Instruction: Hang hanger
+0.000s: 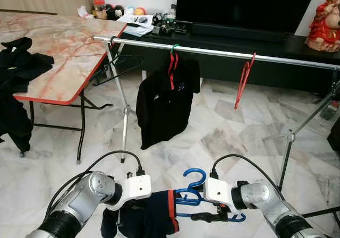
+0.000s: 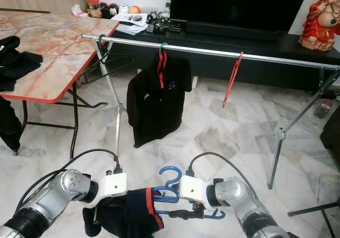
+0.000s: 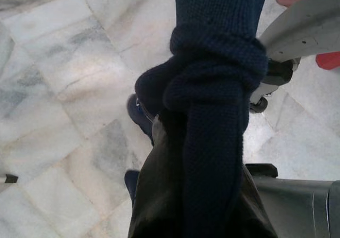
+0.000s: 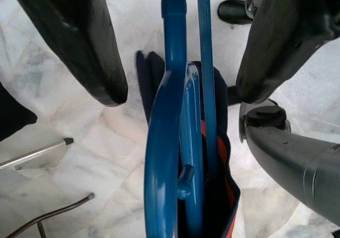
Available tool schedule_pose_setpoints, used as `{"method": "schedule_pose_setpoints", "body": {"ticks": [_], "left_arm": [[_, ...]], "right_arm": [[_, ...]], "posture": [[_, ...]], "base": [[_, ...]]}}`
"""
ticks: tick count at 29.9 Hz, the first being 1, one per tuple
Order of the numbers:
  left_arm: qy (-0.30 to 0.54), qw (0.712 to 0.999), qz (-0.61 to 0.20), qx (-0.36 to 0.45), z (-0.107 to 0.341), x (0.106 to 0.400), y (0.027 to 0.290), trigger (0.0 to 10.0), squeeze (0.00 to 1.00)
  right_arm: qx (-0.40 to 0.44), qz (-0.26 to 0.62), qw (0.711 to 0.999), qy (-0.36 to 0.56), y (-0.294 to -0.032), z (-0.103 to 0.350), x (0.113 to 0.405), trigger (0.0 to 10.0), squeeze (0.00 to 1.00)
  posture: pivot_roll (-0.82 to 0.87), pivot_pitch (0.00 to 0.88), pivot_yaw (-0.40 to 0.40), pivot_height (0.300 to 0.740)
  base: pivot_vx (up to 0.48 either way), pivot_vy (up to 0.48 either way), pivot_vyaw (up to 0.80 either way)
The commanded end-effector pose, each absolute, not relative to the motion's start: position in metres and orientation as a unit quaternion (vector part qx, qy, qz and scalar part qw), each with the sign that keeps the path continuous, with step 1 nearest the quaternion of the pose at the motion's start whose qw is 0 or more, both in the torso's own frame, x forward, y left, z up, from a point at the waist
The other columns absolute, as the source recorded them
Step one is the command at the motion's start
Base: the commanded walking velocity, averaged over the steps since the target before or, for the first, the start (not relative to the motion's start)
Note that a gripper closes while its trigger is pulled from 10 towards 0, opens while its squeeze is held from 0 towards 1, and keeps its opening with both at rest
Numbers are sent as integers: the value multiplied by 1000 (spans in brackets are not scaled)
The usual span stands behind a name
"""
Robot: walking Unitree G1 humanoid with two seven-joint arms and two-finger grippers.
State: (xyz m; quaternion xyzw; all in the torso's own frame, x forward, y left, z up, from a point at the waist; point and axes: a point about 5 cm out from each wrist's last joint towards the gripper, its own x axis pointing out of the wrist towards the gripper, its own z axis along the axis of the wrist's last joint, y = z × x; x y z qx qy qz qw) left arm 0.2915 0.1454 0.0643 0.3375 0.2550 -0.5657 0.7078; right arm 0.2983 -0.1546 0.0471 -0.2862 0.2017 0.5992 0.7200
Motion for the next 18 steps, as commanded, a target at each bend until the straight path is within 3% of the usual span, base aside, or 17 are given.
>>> {"method": "schedule_pose_setpoints", "body": {"ticks": [1, 2, 18], "left_arm": [[249, 702, -571, 346, 68, 291, 144, 0, 0], [250, 701, -571, 346, 68, 291, 144, 0, 0], [251, 700, -571, 349, 71, 291, 146, 0, 0]], "right_arm": [[-267, 599, 729, 197, -156, 49, 299, 1490, 0], [-260, 599, 732, 195, -155, 49, 299, 0, 0], [-246, 604, 727, 215, -154, 43, 295, 0, 0]], "posture": [[50, 60, -60, 740], [50, 60, -59, 740], [60, 57, -58, 740]], "base": [[0, 0, 0], [0, 0, 0], [0, 0, 0]]}}
